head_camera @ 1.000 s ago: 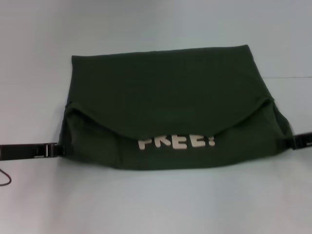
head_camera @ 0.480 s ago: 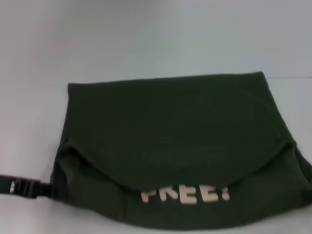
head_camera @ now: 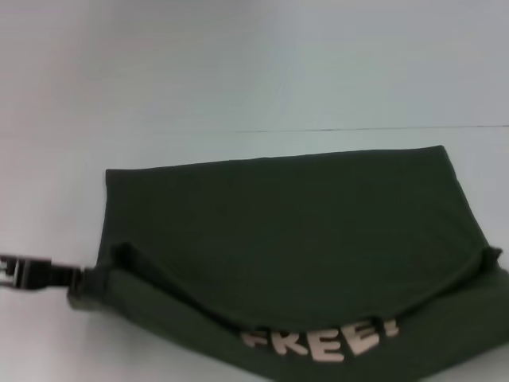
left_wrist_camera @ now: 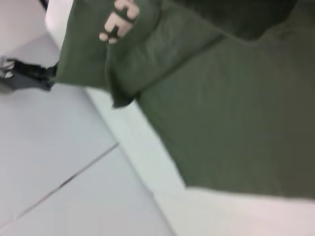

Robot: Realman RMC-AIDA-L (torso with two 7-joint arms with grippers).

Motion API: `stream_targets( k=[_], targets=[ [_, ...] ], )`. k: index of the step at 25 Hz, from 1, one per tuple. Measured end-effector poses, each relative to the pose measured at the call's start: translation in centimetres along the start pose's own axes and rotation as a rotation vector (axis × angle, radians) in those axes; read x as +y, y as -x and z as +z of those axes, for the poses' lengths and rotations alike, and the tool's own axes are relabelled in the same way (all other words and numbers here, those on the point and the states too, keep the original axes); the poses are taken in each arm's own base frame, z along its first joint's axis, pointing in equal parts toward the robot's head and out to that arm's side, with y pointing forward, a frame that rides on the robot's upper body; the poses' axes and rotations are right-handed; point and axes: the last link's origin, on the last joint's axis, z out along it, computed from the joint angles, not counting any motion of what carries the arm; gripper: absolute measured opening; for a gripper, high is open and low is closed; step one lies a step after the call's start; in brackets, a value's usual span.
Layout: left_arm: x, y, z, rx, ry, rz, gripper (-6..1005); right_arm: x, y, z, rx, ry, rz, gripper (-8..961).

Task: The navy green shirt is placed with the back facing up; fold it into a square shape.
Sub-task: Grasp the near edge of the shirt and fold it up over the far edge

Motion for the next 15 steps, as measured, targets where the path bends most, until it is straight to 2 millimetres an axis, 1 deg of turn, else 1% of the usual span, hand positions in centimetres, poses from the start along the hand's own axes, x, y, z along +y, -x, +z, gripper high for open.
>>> stream_targets(
  k=[1, 2, 3, 5, 7, 9, 10, 15],
  targets=[
    [0.2, -0.5, 0.0, 0.018, 0.012, 0.007, 1, -0.1, 0.6, -0.2, -0.027, -0.003, -0.001, 50],
    [0.6, -1.5, 0.1, 0.062, 0.038, 0.02, 1, -0.4, 1.8, -0.3, -0.072, -0.007, 0.01, 51],
    [0.6, -1.5, 0.1, 0.062, 0.038, 0.02, 1, -0.4, 1.8, -0.3, -0.072, -0.007, 0.01, 51],
    [0.8, -2.4, 0.1, 0.117, 0.06, 0.012, 1, -0.9, 3.0, -0.2, -0.111, -0.02, 0.027, 51],
    [0.8, -2.7, 0.1, 0.14, 0.061, 0.004, 1, -1.6, 4.3, 0.4, -0.143, -0.045, 0.051, 51],
    [0.2, -3.5, 0.1, 0.208, 0.036, -0.035, 1, -2.6, 5.6, 1.3, -0.169, -0.085, 0.081, 51],
    [-0.7, -4.0, 0.2, 0.25, -0.008, -0.07, 1, -3.0, 6.2, 1.7, -0.18, -0.104, 0.093, 51],
    [-2.9, -4.7, -0.1, 0.398, -0.105, -0.149, 1, -4.8, 8.9, 3.6, -0.237, -0.19, 0.137, 51]
  ],
)
